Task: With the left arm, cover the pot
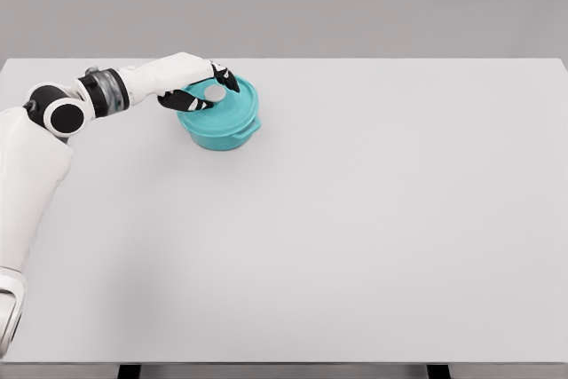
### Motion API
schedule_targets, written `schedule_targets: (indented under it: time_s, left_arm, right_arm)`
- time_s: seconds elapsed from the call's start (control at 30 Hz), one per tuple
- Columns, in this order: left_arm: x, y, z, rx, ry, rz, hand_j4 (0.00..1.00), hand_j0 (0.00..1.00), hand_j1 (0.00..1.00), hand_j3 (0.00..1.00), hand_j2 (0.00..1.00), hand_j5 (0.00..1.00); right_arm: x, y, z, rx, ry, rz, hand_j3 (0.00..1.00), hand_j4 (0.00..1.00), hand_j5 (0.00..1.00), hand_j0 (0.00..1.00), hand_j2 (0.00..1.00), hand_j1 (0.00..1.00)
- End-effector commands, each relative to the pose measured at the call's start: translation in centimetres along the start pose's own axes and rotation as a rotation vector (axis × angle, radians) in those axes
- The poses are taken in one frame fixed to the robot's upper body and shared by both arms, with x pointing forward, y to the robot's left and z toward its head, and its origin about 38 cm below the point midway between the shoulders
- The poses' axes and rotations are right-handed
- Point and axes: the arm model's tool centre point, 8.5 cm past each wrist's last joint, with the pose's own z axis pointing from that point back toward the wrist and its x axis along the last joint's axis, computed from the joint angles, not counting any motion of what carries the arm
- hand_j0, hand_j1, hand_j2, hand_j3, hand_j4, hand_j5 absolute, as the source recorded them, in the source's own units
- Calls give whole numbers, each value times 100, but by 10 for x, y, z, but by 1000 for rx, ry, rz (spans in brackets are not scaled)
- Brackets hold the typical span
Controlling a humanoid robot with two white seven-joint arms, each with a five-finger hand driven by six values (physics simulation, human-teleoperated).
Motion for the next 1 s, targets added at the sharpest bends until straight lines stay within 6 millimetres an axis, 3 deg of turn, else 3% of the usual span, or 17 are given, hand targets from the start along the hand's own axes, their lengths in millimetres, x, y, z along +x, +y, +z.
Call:
schedule_targets:
  time_s: [0.0,0.37,0.87,0.97]
  left_arm:
    - [0,1,0,6,-1,6,66,66,66,66,66,66]
    - [-3,2,3,5,7,4,72,72,72,72,72,72]
    - [-5,10,7,19,13,-5,72,72,72,72,72,72]
    - [-15,12,19,13,41,-17,72,72,72,72,72,72]
  right_arm:
    - [0,0,0,0,1,0,100,100,100,100,100,100]
    - [0,0,0,0,0,0,100,100,100,100,100,100]
    - [0,0,0,0,0,0,100,100,100,100,100,100]
    - [0,0,0,0,0,0,100,100,100,100,100,100]
